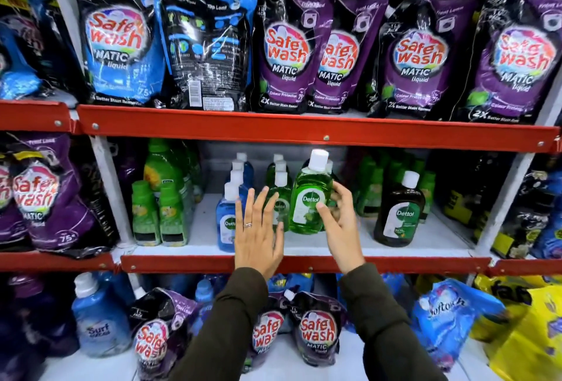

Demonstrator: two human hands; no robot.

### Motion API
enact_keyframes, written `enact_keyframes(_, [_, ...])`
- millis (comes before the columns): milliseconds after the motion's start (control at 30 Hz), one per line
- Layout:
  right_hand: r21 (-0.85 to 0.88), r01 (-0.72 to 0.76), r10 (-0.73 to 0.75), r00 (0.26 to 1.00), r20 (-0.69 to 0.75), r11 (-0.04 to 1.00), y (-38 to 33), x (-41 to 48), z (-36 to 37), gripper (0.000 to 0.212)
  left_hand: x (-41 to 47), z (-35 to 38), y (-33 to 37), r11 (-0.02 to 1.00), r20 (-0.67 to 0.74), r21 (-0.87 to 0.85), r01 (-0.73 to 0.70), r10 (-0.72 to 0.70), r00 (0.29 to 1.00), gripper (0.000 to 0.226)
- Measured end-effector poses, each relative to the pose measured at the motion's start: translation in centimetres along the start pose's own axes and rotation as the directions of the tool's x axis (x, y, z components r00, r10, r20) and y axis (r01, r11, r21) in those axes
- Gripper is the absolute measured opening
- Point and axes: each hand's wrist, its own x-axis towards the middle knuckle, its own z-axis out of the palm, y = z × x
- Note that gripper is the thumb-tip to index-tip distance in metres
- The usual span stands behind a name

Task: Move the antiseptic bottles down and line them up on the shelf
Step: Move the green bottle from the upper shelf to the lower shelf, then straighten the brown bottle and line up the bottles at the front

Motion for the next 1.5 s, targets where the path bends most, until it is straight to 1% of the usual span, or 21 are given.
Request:
enact_keyframes(67, [-0.013, -0.036, 0.036, 0.999, 0.017, 0.999, 1.4, -0.2, 0.6, 0.043, -1.4, 1.0, -0.2, 0.999, 0.066, -0.005, 0.043, -0.043, 0.997, 0.06])
enact_keyframes(167, [-0.02, -0.061, 0.062, 0.997, 0.035, 0.998, 3.2, 0.0, 1.8, 0.044, -3.3, 2.2, -0.8, 0.996, 0.146, 0.035, 0.08, -0.084, 0.986, 0.06])
enact_keyframes(333, [-0.012, -0.117, 0.118, 0.99, 0.082, 0.993, 5.9, 0.3, 3.4, 0.044, -6.5, 4.0, -1.7, 0.995, 0.203, 0.041, 0.087, -0.094, 0.975, 0.059])
enact_keyframes(433, [-0.008, -0.161, 0.161, 0.982, 0.1, 0.987, 7.3, 0.7, 4.0, 0.044, -8.0, 4.8, -2.3, 0.995, 0.22, 0.039, 0.096, -0.102, 0.97, 0.06])
enact_keyframes(533, [-0.005, -0.18, 0.179, 0.978, 0.108, 0.984, 8.1, 1.1, 4.7, 0.044, -8.4, 5.1, -2.8, 0.996, 0.223, 0.059, 0.063, -0.074, 0.972, 0.061])
enact_keyframes(633, [-0.029, -0.174, 0.176, 0.978, 0.112, 0.984, 8.7, 1.4, 5.2, 0.041, -8.4, 5.3, -3.1, 0.996, 0.223, 0.067, 0.052, -0.065, 0.973, 0.061])
enact_keyframes(767, [-0.035, -0.176, 0.179, 0.974, 0.141, 0.984, 9.3, 1.4, 5.7, 0.038, -8.6, 5.6, -3.6, 0.995, 0.262, 0.096, 0.032, -0.057, 0.963, 0.057])
enact_keyframes(1133, [-0.066, -0.135, 0.143, 0.978, 0.152, 0.989, 10.1, 1.3, 5.4, 0.039, -8.5, 5.0, -3.4, 0.992, 0.302, 0.122, 0.028, -0.064, 0.951, 0.056])
enact_keyframes(1200, [-0.053, -0.134, 0.139, 0.982, 0.124, 0.99, 10.0, 1.2, 4.6, 0.039, -8.5, 4.8, -3.3, 0.992, 0.302, 0.128, 0.02, -0.058, 0.952, 0.056])
enact_keyframes(1300, [-0.061, -0.1, 0.102, 0.995, 0.025, 0.993, 9.5, 1.4, 2.2, 0.034, -8.5, 4.6, -3.1, 0.991, 0.293, 0.136, 0.016, -0.056, 0.954, 0.055])
enact_keyframes(1400, [-0.066, -0.064, 0.054, 0.989, -0.14, 0.996, 8.7, 2.4, -1.4, 0.03, -8.5, 4.6, -2.8, 0.991, 0.278, 0.13, 0.029, -0.064, 0.958, 0.056])
enact_keyframes(1500, [-0.09, -0.038, 0.005, 0.94, -0.34, 0.995, 8.0, 3.7, -5.6, 0.03, -8.6, 4.6, -2.5, 0.993, 0.271, 0.102, 0.061, -0.087, 0.959, 0.06])
